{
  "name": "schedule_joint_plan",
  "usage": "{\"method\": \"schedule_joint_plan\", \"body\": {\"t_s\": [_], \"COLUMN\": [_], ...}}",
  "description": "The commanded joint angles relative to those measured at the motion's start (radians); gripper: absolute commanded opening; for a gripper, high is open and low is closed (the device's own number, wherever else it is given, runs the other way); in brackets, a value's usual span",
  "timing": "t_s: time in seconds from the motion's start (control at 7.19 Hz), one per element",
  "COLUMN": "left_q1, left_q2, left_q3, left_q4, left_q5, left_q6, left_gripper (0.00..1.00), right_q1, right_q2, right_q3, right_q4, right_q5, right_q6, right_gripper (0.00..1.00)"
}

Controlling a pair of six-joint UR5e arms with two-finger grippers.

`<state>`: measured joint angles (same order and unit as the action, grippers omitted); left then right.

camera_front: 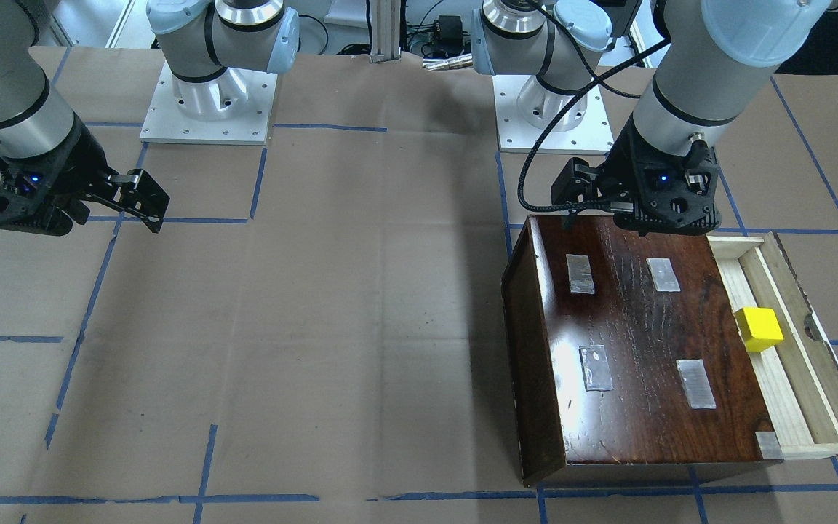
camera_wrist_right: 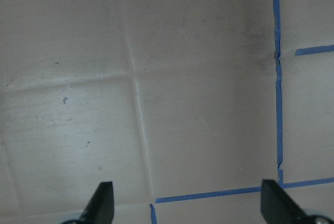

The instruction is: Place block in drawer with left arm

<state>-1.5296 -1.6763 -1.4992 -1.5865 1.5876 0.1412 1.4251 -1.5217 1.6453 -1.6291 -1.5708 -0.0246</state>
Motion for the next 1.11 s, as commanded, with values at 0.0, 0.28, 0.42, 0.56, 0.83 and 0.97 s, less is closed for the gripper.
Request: {"method": "schedule_joint_plan", "body": {"t_s": [0.0,0.28,0.42,0.56,0.83,0.97], "left_q1": [-0.001,-0.001,0.000,-0.001,0.000,-0.001], "left_q2": [-0.010,-0.008,-0.008,-0.011,-0.005,-0.007], "left_q3": [0.007,0.020,0.010,0.019,0.001,0.004], "left_q4": [0.000,0.000,0.000,0.002,0.013,0.013], "left_q5": [-0.006,-0.005,-0.005,-0.006,-0.008,-0.008], "left_q6": [-0.002,-0.002,-0.002,-0.002,-0.005,-0.005], "left_gripper": [0.99,0.99,0.99,0.99,0.99,0.99], "right_q1": [0.000,0.000,0.000,0.000,0.000,0.000], "right_q2": [0.000,0.000,0.000,0.000,0.000,0.000], "right_q3": [0.001,0.001,0.001,0.001,-0.001,0.001], "right_q4": [0.000,0.000,0.000,0.000,0.000,0.000], "right_q5": [0.000,0.000,0.000,0.000,0.000,0.000], "right_q6": [0.000,0.000,0.000,0.000,0.000,0.000], "right_gripper": [1.00,1.00,1.00,1.00,1.00,1.00]}}
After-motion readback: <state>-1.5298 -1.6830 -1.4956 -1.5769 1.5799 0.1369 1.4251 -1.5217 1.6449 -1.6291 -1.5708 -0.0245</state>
